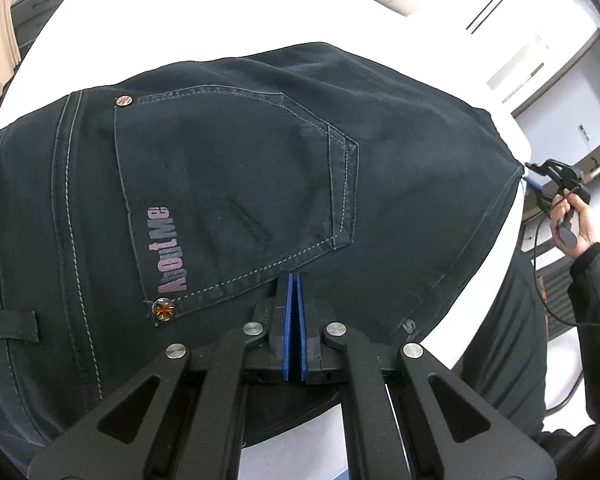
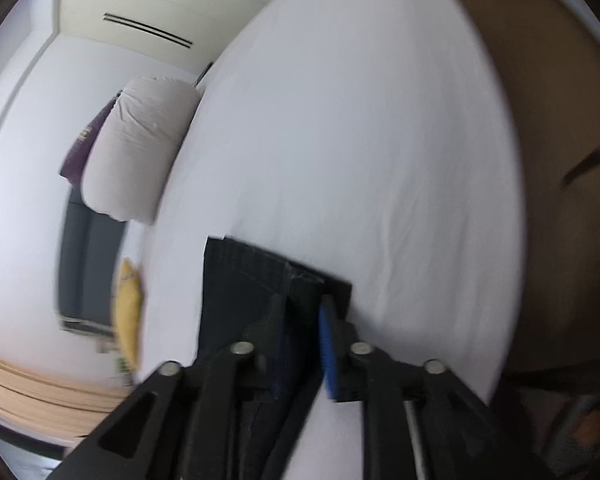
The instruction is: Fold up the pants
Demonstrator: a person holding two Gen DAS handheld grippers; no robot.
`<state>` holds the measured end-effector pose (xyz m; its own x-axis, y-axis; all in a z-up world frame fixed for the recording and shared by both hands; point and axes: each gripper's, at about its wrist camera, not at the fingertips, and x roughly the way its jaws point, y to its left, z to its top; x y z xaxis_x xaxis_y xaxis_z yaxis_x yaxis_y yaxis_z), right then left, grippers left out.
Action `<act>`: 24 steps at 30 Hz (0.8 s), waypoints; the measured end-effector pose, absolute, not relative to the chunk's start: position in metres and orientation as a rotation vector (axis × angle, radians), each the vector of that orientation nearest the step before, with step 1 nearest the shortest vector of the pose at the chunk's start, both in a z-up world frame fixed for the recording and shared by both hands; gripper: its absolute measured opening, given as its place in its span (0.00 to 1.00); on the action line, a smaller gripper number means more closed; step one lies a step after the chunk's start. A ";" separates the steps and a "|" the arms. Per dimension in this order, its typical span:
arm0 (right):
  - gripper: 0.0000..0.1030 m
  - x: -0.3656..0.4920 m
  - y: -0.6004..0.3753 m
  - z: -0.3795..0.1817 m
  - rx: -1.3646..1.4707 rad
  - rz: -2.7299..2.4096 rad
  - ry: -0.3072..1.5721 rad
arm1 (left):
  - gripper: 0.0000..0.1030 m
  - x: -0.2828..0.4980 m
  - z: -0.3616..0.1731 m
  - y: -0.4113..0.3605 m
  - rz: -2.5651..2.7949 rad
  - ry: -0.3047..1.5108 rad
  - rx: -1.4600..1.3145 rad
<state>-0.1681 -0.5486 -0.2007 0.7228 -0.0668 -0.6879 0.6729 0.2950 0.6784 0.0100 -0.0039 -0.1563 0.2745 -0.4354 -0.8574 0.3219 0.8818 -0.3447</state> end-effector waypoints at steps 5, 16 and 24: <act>0.51 -0.176 -0.496 -0.159 1.098 -0.387 0.622 | 0.02 0.007 -0.156 0.005 -0.512 1.171 -0.141; 0.51 -0.068 -0.461 -0.148 1.084 -0.051 0.821 | 0.02 0.006 -0.156 0.002 -0.502 1.160 -0.149; 0.51 0.018 -0.460 -0.205 1.141 0.047 1.024 | 0.02 0.008 -0.156 0.002 -0.496 1.173 -0.148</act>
<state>0.0181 -0.4601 -0.2054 0.5700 0.5088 -0.6452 0.4474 0.4664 0.7631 0.0078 0.0016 -0.1565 0.2937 -0.4469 -0.8450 0.2953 0.8832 -0.3644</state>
